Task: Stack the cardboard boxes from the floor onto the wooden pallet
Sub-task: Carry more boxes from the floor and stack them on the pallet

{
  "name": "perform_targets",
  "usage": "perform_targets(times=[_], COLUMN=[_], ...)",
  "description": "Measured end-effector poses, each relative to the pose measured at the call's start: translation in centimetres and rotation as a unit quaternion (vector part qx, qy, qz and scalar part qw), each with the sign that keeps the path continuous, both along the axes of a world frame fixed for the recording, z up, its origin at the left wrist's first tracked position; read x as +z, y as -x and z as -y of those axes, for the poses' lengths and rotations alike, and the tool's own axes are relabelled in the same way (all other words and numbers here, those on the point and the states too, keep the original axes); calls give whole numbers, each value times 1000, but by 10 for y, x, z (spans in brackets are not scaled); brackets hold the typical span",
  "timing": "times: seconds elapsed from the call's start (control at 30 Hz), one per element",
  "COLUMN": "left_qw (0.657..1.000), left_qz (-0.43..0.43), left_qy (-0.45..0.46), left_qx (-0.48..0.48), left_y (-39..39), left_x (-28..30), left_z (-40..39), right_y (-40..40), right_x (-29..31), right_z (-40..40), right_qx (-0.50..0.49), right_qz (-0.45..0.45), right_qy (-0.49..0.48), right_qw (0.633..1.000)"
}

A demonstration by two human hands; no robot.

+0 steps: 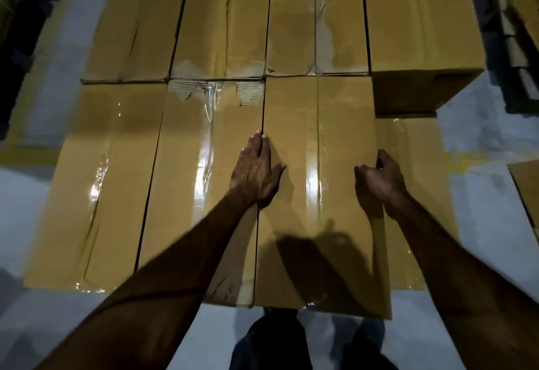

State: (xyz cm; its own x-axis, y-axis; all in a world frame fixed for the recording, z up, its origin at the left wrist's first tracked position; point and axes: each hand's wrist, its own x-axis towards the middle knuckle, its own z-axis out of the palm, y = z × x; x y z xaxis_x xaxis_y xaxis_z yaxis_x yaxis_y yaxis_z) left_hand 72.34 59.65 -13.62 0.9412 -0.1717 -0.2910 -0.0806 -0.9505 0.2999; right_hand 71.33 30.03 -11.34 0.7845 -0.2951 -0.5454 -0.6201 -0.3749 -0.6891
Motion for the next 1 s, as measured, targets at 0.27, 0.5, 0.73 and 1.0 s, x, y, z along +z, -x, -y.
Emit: perform_targets(times=[0.27, 0.5, 0.73, 1.0], left_qw=[998, 996, 992, 992], left_qz=[44, 60, 96, 91], left_qy=[22, -2, -62, -69], left_qx=[33, 67, 43, 53], left_y=[-16, -23, -78, -156], left_x=[-18, -22, -22, -23], left_z=[16, 28, 66, 106], right_y=[-13, -16, -84, -180], right_x=[-19, -19, -14, -10], right_z=[-3, 14, 31, 39], right_qx=[6, 45, 161, 408], right_qz=[9, 51, 144, 183], right_qy=[21, 1, 140, 296], right_qw=[1000, 998, 966, 844])
